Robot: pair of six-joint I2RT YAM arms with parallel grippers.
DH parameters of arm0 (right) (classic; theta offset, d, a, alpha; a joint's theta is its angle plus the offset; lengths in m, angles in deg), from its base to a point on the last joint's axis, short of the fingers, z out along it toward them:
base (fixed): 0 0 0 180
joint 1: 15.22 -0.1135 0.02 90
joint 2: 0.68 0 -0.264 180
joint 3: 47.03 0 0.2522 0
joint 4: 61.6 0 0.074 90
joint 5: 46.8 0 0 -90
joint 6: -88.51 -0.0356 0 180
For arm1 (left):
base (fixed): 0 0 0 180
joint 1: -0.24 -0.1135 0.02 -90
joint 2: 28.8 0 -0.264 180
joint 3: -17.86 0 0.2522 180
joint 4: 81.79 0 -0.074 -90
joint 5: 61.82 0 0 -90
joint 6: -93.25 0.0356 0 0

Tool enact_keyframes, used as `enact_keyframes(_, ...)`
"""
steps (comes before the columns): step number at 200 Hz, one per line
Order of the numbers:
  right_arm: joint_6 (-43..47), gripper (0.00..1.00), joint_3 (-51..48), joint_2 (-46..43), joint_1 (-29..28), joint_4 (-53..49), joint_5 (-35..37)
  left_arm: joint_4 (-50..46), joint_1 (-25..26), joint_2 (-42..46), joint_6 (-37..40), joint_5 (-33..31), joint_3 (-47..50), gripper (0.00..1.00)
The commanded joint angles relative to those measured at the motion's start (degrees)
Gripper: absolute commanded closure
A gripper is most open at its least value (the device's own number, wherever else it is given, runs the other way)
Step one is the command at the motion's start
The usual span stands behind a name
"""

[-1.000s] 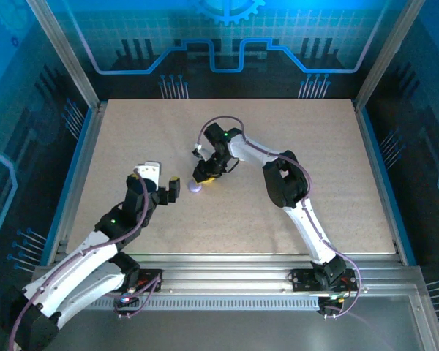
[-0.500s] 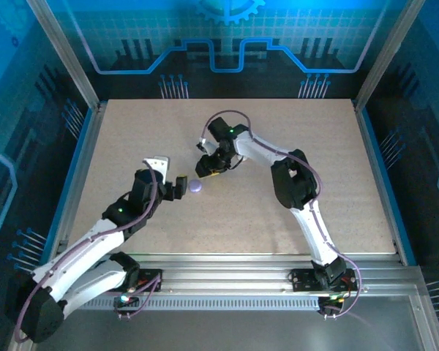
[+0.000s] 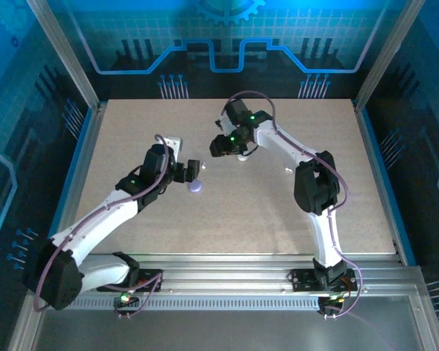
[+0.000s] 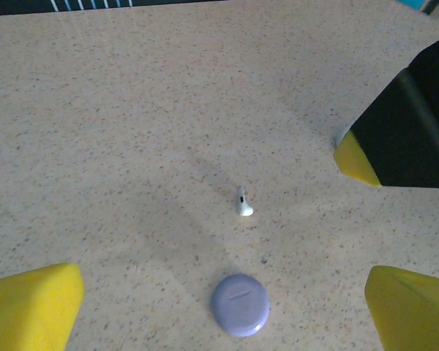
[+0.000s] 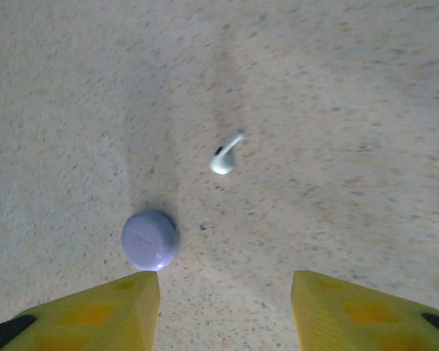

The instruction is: Insert wireless bluetooth earbuds into charging case

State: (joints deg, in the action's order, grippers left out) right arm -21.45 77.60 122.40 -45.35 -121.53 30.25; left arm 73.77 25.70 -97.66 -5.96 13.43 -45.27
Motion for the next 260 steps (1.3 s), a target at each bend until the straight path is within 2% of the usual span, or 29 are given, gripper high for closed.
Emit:
enact_keyframes(1,-4.4,0.49,-1.2,-2.5,2.4,-3.1,4.6,-2.2,-1.8,-3.7,-3.2,6.2,-5.1,0.01)
enact_keyframes(28,-5.6,0.49,-1.4,-3.6,4.0,-4.8,7.9,-3.6,-2.6,-8.0,-5.1,9.2,-9.0,0.01)
enact_keyframes(66,-6.6,0.48,-1.0,-3.7,5.8,-7.3,12.2,-9.3,-3.3,-13.9,-9.9,10.0,-15.4,0.02)
enact_keyframes(122,-8.3,0.46,6.2,3.3,6.3,-13.5,17.4,-10.7,-3.4,-18.2,-12.2,11.4,-17.7,0.01)
enact_keyframes(202,-10.1,0.28,12.7,11.5,6.0,-15.6,17.1,-11.0,-3.9,-19.6,-11.1,11.0,-18.3,0.01)
enact_keyframes(260,-10.0,0.26,16.4,16.4,5.5,-15.7,15.8,-11.0,-4.2,-19.8,-11.6,11.2,-18.1,0.01)
